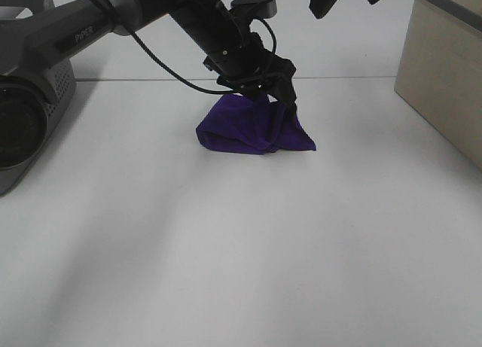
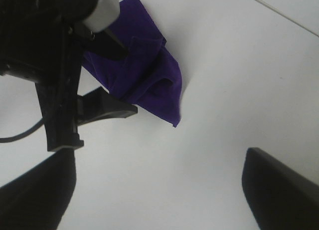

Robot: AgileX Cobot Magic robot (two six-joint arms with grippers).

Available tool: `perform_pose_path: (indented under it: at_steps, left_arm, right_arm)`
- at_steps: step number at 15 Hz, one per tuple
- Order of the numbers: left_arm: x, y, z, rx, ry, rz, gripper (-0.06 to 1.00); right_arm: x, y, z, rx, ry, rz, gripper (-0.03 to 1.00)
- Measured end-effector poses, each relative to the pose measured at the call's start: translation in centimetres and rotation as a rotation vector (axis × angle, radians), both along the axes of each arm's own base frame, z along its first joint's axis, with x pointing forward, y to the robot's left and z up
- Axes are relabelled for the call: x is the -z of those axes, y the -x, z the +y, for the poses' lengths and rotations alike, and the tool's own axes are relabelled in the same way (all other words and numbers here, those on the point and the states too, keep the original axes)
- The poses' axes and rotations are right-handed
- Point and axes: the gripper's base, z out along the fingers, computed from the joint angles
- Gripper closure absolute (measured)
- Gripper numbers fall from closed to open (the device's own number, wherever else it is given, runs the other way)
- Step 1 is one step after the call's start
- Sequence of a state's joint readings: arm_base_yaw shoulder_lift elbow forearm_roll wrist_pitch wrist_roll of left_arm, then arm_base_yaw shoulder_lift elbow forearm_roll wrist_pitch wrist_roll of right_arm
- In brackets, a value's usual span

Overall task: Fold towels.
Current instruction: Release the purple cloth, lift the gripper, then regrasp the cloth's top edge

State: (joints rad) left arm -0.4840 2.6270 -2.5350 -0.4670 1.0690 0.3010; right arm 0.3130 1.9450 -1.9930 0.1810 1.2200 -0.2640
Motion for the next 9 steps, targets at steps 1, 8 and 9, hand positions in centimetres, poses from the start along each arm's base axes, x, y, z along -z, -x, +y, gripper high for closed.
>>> perform_pose_path:
  at_steps: [1,8,9]
  left_arm:
    - [0.0,0.3,-0.4,0.008,0.007,0.002,0.24]
    - [-1.7,-0.3,1.1,-0.074,-0.153,-0.091,0.23]
    - [-1.0,-0.4,1.0,-0.086,-0.15,-0.068,0.23]
  right_arm:
    - [-0.5,0.3,-0.1,0.0,-0.004,-0.011,0.09]
    - [-2.1,1.2,-0.1,0.002,-0.053,-0.032,0.09]
    - [-2.1,1.2,0.0,0.0,-0.065,-0.029,0.09]
